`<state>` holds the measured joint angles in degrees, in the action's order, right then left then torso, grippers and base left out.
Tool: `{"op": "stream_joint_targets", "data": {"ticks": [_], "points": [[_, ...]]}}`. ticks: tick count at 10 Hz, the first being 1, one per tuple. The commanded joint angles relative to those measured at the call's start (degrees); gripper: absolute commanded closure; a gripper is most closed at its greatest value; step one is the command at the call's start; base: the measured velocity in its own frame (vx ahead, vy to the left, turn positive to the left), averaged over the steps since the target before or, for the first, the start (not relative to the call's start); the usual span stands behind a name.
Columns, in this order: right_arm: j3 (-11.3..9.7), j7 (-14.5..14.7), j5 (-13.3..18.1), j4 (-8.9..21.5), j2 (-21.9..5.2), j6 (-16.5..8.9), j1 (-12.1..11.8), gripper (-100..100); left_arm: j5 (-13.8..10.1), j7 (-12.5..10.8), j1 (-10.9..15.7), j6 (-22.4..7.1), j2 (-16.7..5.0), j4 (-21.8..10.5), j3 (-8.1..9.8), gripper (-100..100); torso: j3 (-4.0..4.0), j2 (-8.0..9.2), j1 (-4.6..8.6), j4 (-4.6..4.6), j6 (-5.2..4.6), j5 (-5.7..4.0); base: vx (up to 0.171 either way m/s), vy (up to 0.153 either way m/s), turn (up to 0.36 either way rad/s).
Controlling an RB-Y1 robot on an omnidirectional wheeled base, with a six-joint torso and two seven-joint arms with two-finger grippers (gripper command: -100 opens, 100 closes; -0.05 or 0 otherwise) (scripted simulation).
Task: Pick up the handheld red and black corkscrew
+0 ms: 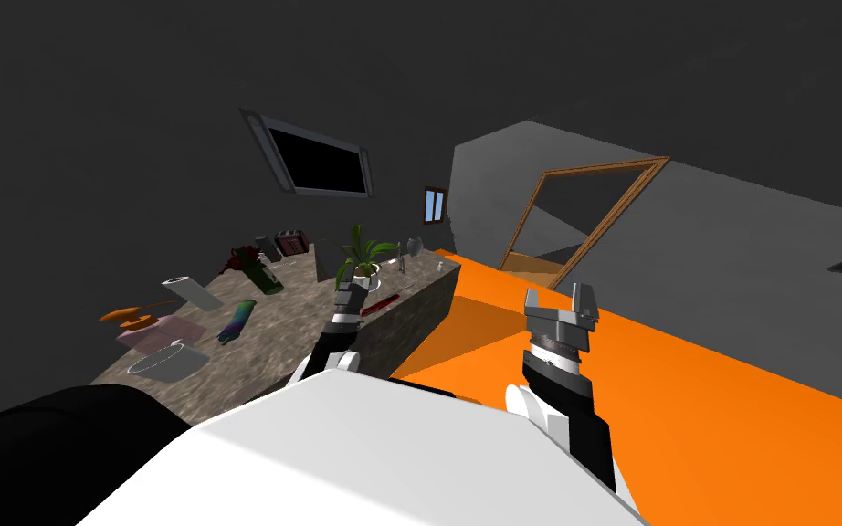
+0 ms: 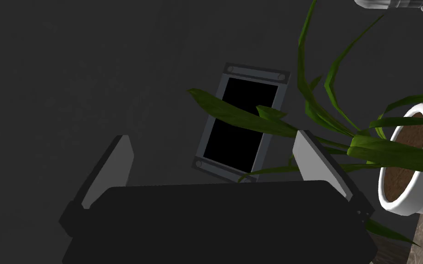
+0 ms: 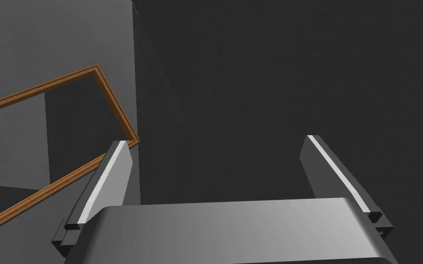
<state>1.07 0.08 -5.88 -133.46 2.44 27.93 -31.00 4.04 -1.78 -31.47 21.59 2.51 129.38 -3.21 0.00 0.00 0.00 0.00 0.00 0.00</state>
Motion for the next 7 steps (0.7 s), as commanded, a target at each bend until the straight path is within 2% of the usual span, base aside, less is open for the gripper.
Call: {"op": "stream_joint_targets", "data": {"ticks": [1,3,4,7], "points": [[0.00,0.00,0.00,0.00,0.00,0.00,0.00,0,-0.94,-0.33,-0.61,-0.19,-2.86,-0.14,0.81,-100,0.00,0.00,0.00,0.00,0.00,0.00,-0.007,-0.025,-0.008],[-0.01,0.00,0.00,0.00,0.01,0.00,0.00,0,-3.10,-1.12,-2.07,-0.68,-6.53,-0.48,2.57,-100,-0.05,0.09,0.18,-0.02,0.00,-0.04,-0.029,-0.072,-0.011],[-0.01,0.00,0.00,0.00,0.01,0.00,0.00,0,-3.10,-1.12,-2.07,-0.68,-7.32,-0.48,2.57,-100,-0.07,0.13,0.26,-0.03,0.00,-0.06,-0.010,-0.061,-0.001],[-0.01,0.00,0.00,0.00,0.01,0.00,0.00,0,-8.10,-3.08,-5.59,-2.02,-13.04,-1.35,6.45,-100,-0.01,0.01,0.28,0.00,0.00,-0.06,0.003,-0.084,-0.034]]}}
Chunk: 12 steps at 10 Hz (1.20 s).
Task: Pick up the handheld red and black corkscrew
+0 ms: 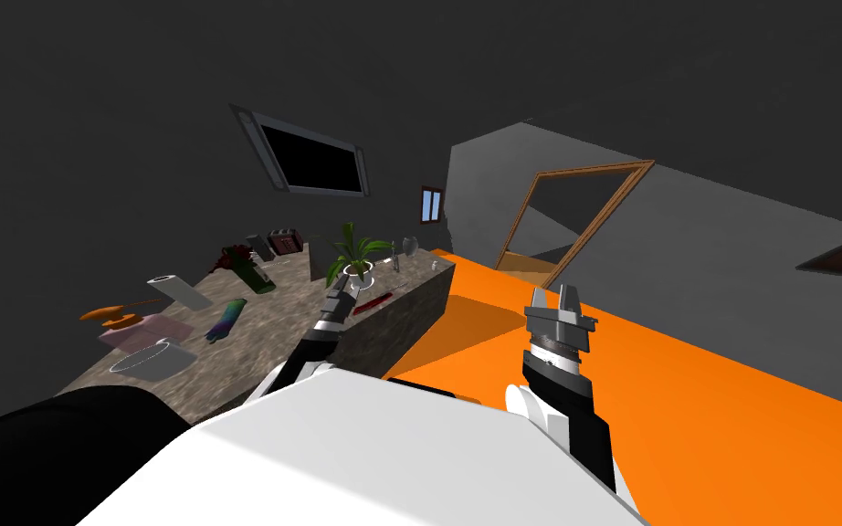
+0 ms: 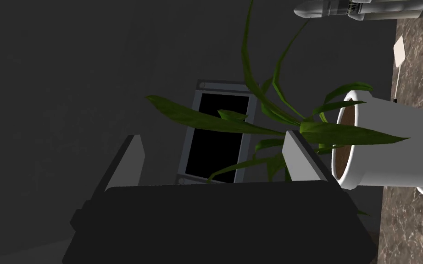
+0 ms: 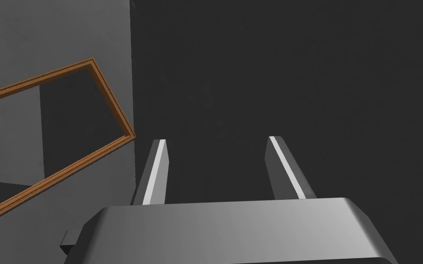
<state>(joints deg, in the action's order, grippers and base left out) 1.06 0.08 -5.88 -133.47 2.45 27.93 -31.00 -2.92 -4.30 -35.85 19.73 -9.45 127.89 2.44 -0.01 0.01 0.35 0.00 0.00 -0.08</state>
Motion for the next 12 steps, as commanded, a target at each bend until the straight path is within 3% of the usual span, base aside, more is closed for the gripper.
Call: {"op": "stream_joint_targets", "data": {"ticks": [1,3,4,6,7,8,9,11,12], "points": [[0.00,0.00,0.00,0.00,0.00,0.00,0.00,0,-1.14,-0.55,-1.21,-0.16,-1.88,0.14,0.80,-100,0.00,0.00,0.00,0.00,0.00,0.00,-0.001,-0.074,-0.001],[0.00,0.00,0.00,0.00,0.00,0.00,0.00,0,-4.91,-2.30,-4.36,-1.46,-5.51,-0.60,3.91,-100,-0.02,0.03,-0.10,-0.01,0.00,0.02,-0.004,-0.082,-0.057],[0.00,0.00,0.00,0.00,0.00,0.00,0.00,0,-5.33,-2.30,-4.36,-1.46,-5.75,-0.60,3.91,-100,-0.02,0.03,-0.03,-0.01,-0.01,0.00,0.011,-0.077,-0.016],[0.00,0.00,0.00,0.00,0.00,0.00,0.00,0,-9.03,-4.35,-8.09,-3.11,-9.13,-1.40,7.14,-100,0.02,-0.04,-0.07,0.00,-0.01,0.01,0.022,-0.095,-0.081],[0.00,0.00,0.00,0.00,0.00,0.00,0.00,0,-9.96,-4.35,-8.09,-3.11,-9.21,-1.40,7.15,-100,0.04,-0.08,0.02,0.01,-0.01,-0.01,0.028,-0.075,-0.018],[0.00,0.00,0.00,0.00,0.00,0.00,0.00,0,-11.99,-5.47,-10.18,-4.08,-10.81,-1.81,8.76,-100,0.05,-0.10,-0.07,0.02,-0.01,0.00,0.029,-0.068,-0.067],[0.00,0.00,0.00,0.00,0.00,0.00,0.00,0,-12.39,-5.47,-10.18,-4.08,-10.81,-1.81,8.76,-100,0.05,-0.09,-0.10,0.02,-0.01,0.02,0.027,-0.055,-0.031],[0.00,0.00,0.00,0.00,0.00,0.00,0.00,0,-16.25,-7.91,-14.63,-6.29,-13.81,-2.60,11.87,-100,0.04,-0.07,-0.12,0.01,-0.01,0.02,0.032,-0.089,-0.107],[0.00,0.00,0.00,0.00,0.00,0.00,0.00,0,-17.38,-7.91,-14.86,-6.29,-13.81,-2.60,11.87,-100,0.07,-0.13,0.01,0.02,-0.02,0.00,0.049,-0.085,-0.039]]}}
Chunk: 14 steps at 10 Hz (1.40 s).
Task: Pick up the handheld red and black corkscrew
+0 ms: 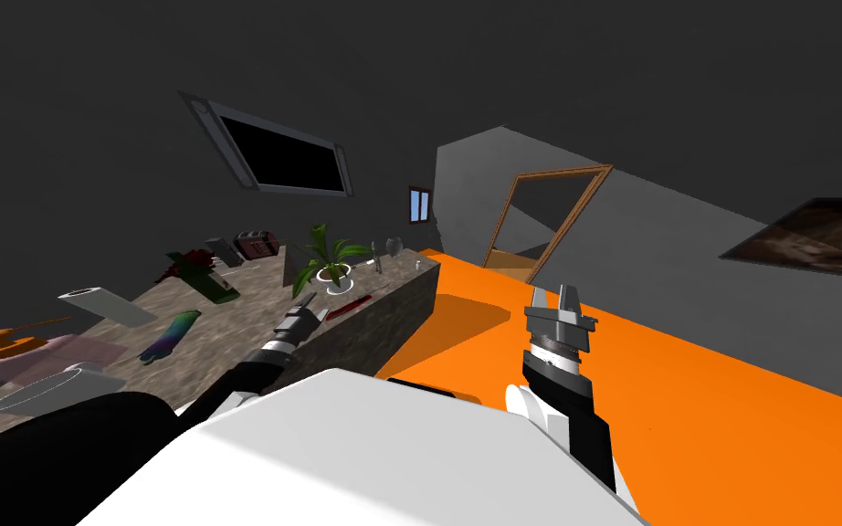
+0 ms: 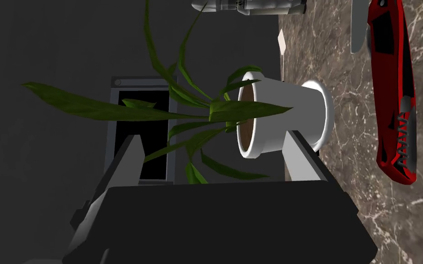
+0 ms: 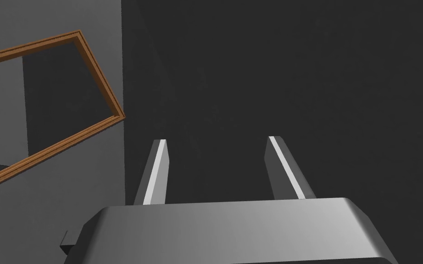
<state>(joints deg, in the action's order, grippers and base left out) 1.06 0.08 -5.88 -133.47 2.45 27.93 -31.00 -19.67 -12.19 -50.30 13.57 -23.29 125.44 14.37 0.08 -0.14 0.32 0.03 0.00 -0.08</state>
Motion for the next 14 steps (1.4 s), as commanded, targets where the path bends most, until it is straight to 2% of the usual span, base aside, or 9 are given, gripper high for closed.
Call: {"op": "stream_joint_targets", "data": {"ticks": [1,2,6,7,8,9,10,12,14], "points": [[0.00,0.00,0.00,0.00,0.00,0.00,0.00,0,-2.86,-1.31,-2.86,-1.37,-1.36,-0.54,1.43,-100,0.00,0.00,0.00,0.00,0.00,0.00,0.049,-0.074,-0.087],[0.00,0.00,0.00,0.00,0.00,0.00,0.00,0,-4.50,-2.64,-4.90,-2.68,-2.65,-0.91,2.85,-100,0.00,0.00,-0.03,0.00,-0.01,0.01,0.084,-0.096,-0.136],[0.00,0.00,0.00,0.00,0.00,0.00,0.00,0,-10.35,-5.40,-10.58,-5.51,-4.95,-1.58,5.43,-100,0.02,-0.02,-0.16,0.01,-0.01,0.04,0.057,-0.058,-0.093],[0.00,0.00,0.00,0.00,0.00,0.00,0.00,0,-10.52,-5.40,-11.29,-5.51,-4.95,-1.58,5.43,-100,0.02,-0.03,-0.15,0.01,-0.02,0.04,0.051,-0.043,-0.060],[0.01,0.00,0.00,0.00,0.00,0.00,0.00,0,-12.87,-6.81,-13.32,-7.02,-5.96,-1.87,6.55,-100,0.01,-0.01,-0.16,0.00,0.00,0.04,0.077,-0.063,-0.132],[0.00,0.00,0.00,0.00,0.00,0.00,0.00,0,-12.87,-6.81,-14.22,-7.02,-5.96,-1.87,6.55,-100,0.05,-0.09,-0.10,0.02,-0.03,0.03,0.067,-0.038,-0.064],[0.01,0.00,0.00,0.00,-0.01,0.00,0.00,0,-15.15,-8.24,-15.70,-8.60,-6.89,-2.13,7.52,-100,0.04,-0.07,-0.16,0.02,0.00,0.04,0.076,-0.029,-0.137],[0.01,0.00,0.00,0.00,-0.01,0.00,-0.01,0,-15.15,-8.24,-17.20,-8.60,-6.89,-2.13,7.52,-100,0.06,-0.09,-0.24,0.02,0.00,0.06,0.053,-0.011,-0.030],[0.00,0.00,0.00,0.00,-0.01,0.00,0.00,0,-19.03,-11.09,-21.78,-11.59,-8.51,-2.60,9.01,-100,0.00,0.00,-0.22,0.00,-0.03,0.05,0.091,-0.032,-0.194]]}}
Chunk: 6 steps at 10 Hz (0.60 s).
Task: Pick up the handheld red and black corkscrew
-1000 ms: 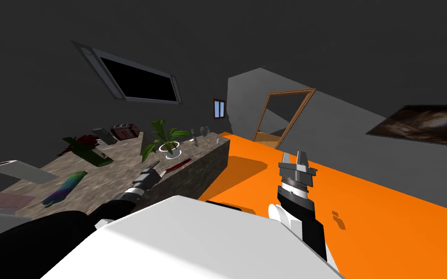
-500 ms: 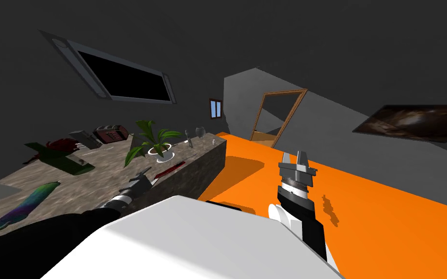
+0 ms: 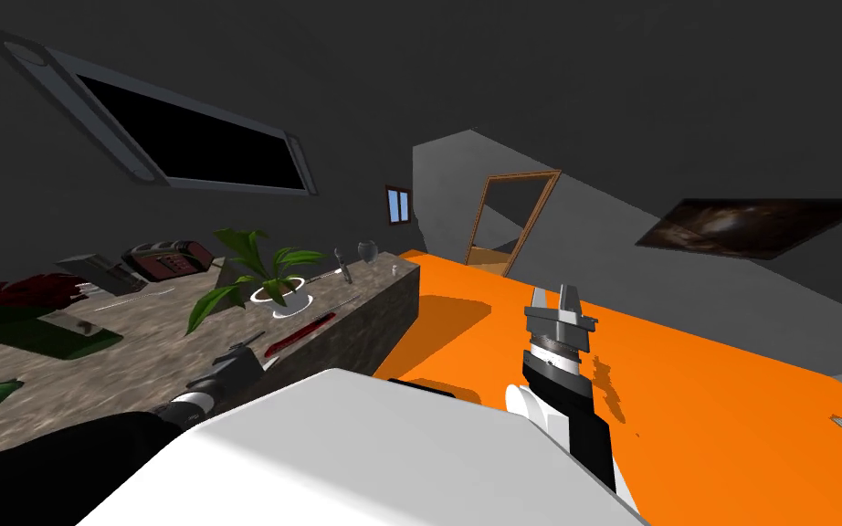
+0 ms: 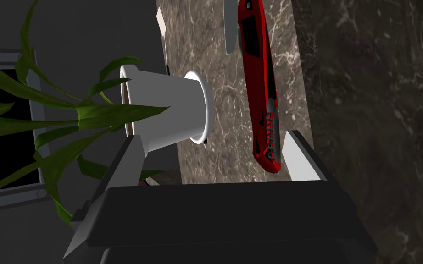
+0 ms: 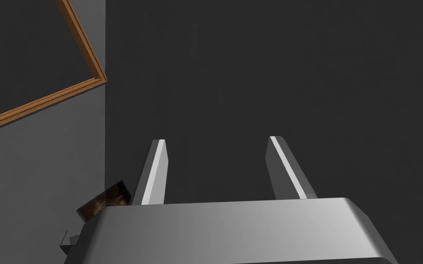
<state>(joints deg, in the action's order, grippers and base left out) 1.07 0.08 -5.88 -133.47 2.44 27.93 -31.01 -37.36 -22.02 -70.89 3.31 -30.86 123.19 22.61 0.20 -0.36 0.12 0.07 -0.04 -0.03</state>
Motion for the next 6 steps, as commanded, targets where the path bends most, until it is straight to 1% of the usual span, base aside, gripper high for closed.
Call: {"op": "stream_joint_targets", "data": {"ticks": [1,2,3,4,5,6], "points": [[0.00,0.00,0.00,0.00,0.00,0.00,0.00,0,-1.73,-1.26,-2.62,-1.63,-0.94,-0.35,0.77,-100,0.00,0.00,0.00,0.00,0.00,0.00,0.108,-0.016,-0.064],[0.01,0.00,0.00,0.00,0.00,0.00,-0.01,0,-3.70,-2.67,-4.44,-3.32,-1.63,-0.55,1.28,-100,0.01,0.01,-0.04,0.01,0.04,0.00,0.103,-0.003,-0.114],[0.00,0.00,0.00,0.00,0.00,0.00,0.00,0,-3.70,-2.67,-5.60,-3.32,-1.63,-0.55,1.28,-100,0.01,0.00,-0.09,0.01,0.01,0.02,0.082,-0.009,-0.096],[0.01,0.00,0.00,0.00,0.00,0.00,0.00,0,-5.54,-4.06,-7.77,-5.04,-2.24,-0.71,1.63,-100,-0.03,0.07,-0.07,0.00,0.03,0.02,0.096,-0.015,-0.180],[0.00,0.00,0.00,0.00,0.00,0.00,0.00,0,-5.54,-4.06,-8.55,-5.04,-2.24,-0.71,1.63,-100,-0.02,0.04,-0.06,0.00,0.00,0.01,0.083,0.002,-0.079],[0.01,0.00,0.00,0.00,0.00,0.00,0.00,0,-7.24,-5.42,-10.98,-6.77,-2.76,-0.84,1.83,-100,-0.04,0.09,-0.09,-0.01,0.04,0.02,0.095,0.014,-0.155]]}}
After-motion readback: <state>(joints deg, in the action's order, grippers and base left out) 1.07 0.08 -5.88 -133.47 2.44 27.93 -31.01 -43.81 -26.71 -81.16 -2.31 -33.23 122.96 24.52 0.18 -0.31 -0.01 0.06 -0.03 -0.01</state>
